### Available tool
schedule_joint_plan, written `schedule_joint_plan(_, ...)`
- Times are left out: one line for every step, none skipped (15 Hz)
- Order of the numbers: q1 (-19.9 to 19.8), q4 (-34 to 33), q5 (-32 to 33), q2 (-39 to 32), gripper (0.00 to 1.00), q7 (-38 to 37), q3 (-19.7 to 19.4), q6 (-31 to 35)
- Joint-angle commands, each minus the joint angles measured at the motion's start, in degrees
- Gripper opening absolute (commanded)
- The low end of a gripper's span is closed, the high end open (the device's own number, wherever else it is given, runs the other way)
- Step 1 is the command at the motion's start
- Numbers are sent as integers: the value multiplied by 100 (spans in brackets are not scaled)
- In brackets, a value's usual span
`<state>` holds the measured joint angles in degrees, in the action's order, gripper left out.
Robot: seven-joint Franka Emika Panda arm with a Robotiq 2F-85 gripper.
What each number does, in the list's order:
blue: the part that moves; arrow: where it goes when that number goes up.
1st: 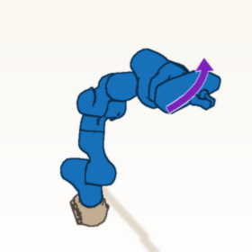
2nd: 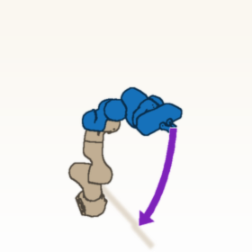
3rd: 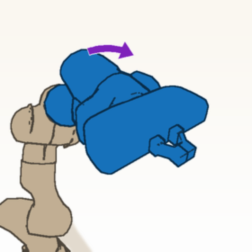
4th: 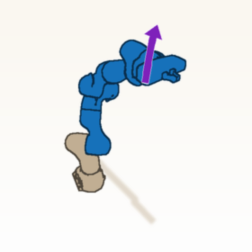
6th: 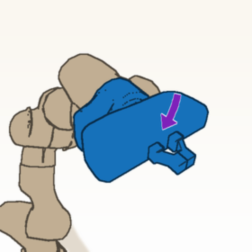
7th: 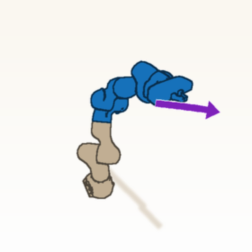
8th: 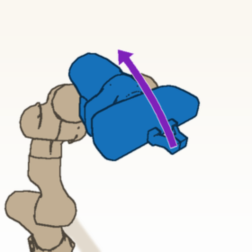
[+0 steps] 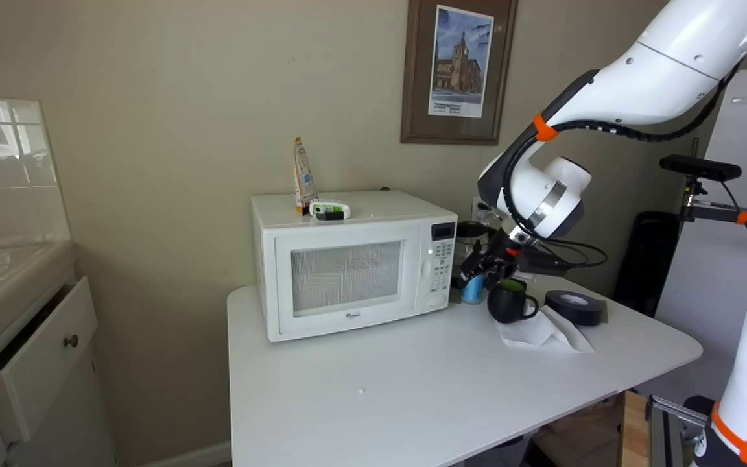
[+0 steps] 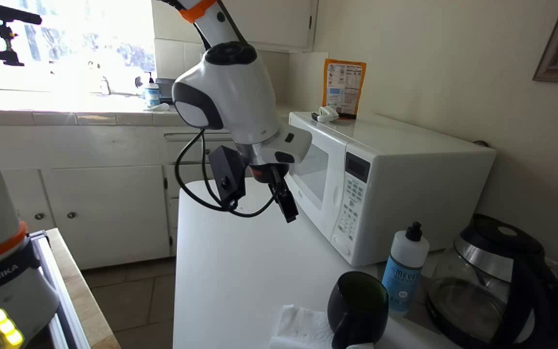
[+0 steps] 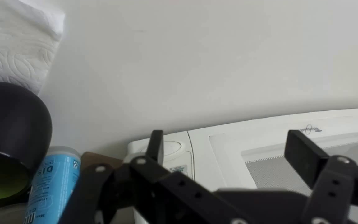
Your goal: Open the microwave door.
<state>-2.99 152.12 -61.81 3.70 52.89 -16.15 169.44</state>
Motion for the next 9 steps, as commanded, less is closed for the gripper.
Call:
schedule_joint_plan(249, -160, -1073, -461, 100, 664, 112, 350)
schedule_joint_plan(266, -233, -1234, -669, 100, 694, 153, 413)
schedule_joint_plan(177, -60, -795, -299, 100, 433, 101, 229)
schedule_joint_plan(207, -88, -931, -404, 100, 500, 122, 261)
schedule_joint_plan(219, -117, -981, -490, 100, 512, 134, 270)
schedule_joint_plan(224, -151, -1000, -555, 100, 514, 135, 273)
schedule_joint_plan(223, -173, -1007, -588, 100, 517, 134, 274)
schedule_joint_plan(223, -189, -1012, -604, 100, 517, 134, 276)
schedule_joint_plan(223, -200, -1016, -610, 100, 519, 134, 277)
